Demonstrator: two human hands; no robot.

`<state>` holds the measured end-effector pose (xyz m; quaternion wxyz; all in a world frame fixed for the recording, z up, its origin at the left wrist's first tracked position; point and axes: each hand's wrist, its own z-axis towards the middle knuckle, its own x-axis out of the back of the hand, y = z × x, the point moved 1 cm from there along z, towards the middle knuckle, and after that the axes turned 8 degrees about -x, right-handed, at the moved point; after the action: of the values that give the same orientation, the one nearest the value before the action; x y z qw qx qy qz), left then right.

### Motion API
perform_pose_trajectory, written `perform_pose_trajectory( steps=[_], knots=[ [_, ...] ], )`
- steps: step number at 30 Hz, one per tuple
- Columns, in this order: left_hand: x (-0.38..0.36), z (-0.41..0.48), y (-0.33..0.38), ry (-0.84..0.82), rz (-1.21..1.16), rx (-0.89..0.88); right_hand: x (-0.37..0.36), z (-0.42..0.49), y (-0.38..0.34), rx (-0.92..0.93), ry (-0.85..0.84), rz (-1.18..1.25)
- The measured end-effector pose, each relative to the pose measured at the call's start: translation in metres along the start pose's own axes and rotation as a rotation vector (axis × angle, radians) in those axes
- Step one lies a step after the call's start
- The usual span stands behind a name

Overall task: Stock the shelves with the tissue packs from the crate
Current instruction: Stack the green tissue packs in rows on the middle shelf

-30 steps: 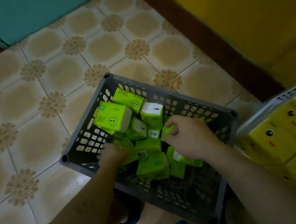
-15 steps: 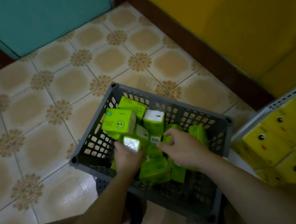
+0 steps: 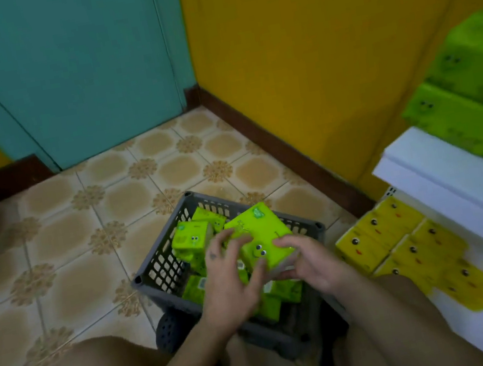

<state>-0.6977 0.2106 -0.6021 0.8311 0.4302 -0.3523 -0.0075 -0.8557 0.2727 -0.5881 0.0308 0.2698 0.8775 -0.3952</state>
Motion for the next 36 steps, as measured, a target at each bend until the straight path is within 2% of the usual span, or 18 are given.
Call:
perform_pose_trajectory(
  steps=[2, 4, 9, 14, 17, 19, 21, 23, 25, 27, 30, 34, 36],
  knots=[
    [0.012, 0.009, 0.015, 0.045, -0.039, 0.088, 0.004, -0.021, -0.001, 0.049, -0.036, 0.035],
    [0.019, 0.017, 0.029, -0.032, -0.116, 0.165, 0.005, -0.043, -0.002, 0.105, -0.047, 0.04],
    [0.027, 0.031, 0.075, -0.111, -0.723, 0.5, 0.014, -0.091, -0.014, 0.225, 0.028, -0.063],
    [0.034, 0.049, 0.113, 0.02, -0.899, 0.444, 0.027, -0.14, -0.04, 0.329, 0.134, -0.297],
    [0.026, 0.056, 0.142, 0.065, -0.939, 0.388, 0.028, -0.166, -0.053, 0.531, 0.408, -0.615],
    [0.013, 0.061, 0.165, 0.072, -0.996, 0.394, 0.026, -0.187, -0.059, 0.651, 0.681, -0.908],
    [-0.002, 0.068, 0.189, 0.057, -1.027, 0.4, 0.026, -0.208, -0.067, 0.693, 0.924, -1.135],
    [-0.018, 0.08, 0.215, 0.033, -1.049, 0.381, 0.037, -0.226, -0.076, 0.716, 1.099, -1.264],
    [-0.032, 0.089, 0.242, -0.016, -1.072, 0.338, 0.059, -0.241, -0.085, 0.708, 1.19, -1.278],
    [-0.046, 0.098, 0.267, -0.098, -1.1, 0.295, 0.085, -0.257, -0.096, 0.719, 1.211, -1.242],
    [-0.067, 0.115, 0.294, -0.219, -1.071, 0.24, 0.13, -0.279, -0.119, 0.752, 1.149, -1.121],
    [-0.083, 0.136, 0.308, -0.132, -0.68, 0.081, 0.184, -0.302, -0.145, 0.801, 1.057, -1.017],
    [-0.091, 0.137, 0.309, -0.146, -0.698, 0.03, 0.195, -0.307, -0.149, 0.809, 1.008, -1.025]
  ],
)
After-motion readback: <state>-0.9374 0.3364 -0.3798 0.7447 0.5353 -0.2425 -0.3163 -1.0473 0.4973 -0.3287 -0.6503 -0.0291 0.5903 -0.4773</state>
